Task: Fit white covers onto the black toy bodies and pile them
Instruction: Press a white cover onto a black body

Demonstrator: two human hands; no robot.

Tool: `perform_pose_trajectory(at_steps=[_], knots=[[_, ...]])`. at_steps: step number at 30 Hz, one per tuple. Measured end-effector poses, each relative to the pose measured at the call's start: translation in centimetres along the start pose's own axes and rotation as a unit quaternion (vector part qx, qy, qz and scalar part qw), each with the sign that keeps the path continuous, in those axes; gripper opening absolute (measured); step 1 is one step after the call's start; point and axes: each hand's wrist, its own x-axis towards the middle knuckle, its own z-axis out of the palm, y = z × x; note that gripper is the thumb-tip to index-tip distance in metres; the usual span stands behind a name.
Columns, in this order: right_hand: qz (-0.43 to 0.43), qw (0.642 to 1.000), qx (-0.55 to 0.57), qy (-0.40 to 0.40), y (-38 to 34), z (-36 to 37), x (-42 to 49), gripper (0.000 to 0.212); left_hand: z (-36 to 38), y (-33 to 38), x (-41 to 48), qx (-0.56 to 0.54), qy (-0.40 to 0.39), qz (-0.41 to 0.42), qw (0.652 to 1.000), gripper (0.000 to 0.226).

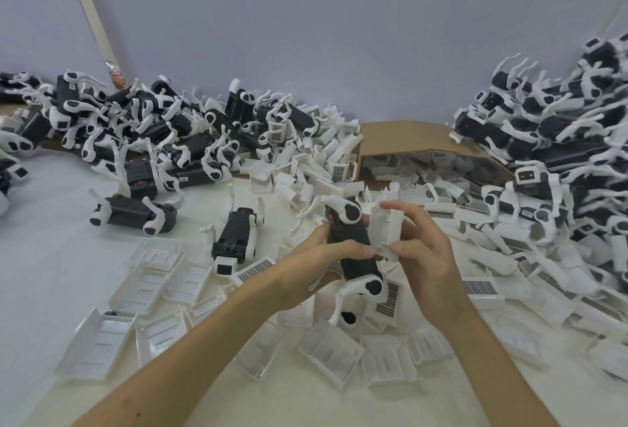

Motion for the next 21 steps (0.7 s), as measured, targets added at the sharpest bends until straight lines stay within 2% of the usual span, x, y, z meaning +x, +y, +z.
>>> perform_pose_trajectory(at_steps=[3,6,10,13,16,21], knots=[[0.012,1.0,-0.021,-0.014,0.02,-0.06,0.05,0.053,-0.06,-0.16,0.04,0.008,0.009,-0.006,1.0,0.081],[0.026,0.999,-0.032,-0.032,0.39,0.16,-0.09,0.053,-0.08,-0.36,0.06,0.02,0.009,-0.016,1.0,0.073],[0.04,0.998,-0.04,-0.033,0.03,0.32,-0.18,0.033,-0.27,-0.51,0.15,0.013,0.009,-0.012,1.0,0.064],[0.054,0.996,-0.063,-0.043,-0.12,0.17,-0.15,0.025,-0.36,-0.42,0.13,0.001,-0.002,-0.001,1.0,0.053],[0.075,0.994,-0.06,-0.06,-0.18,0.16,-0.11,0.026,-0.42,-0.39,0.08,-0.024,-0.022,0.007,0.999,0.038],[0.071,0.994,-0.052,-0.072,-0.4,0.4,-0.25,0.028,-0.48,-0.31,0.07,-0.02,-0.017,0.014,1.0,0.042]])
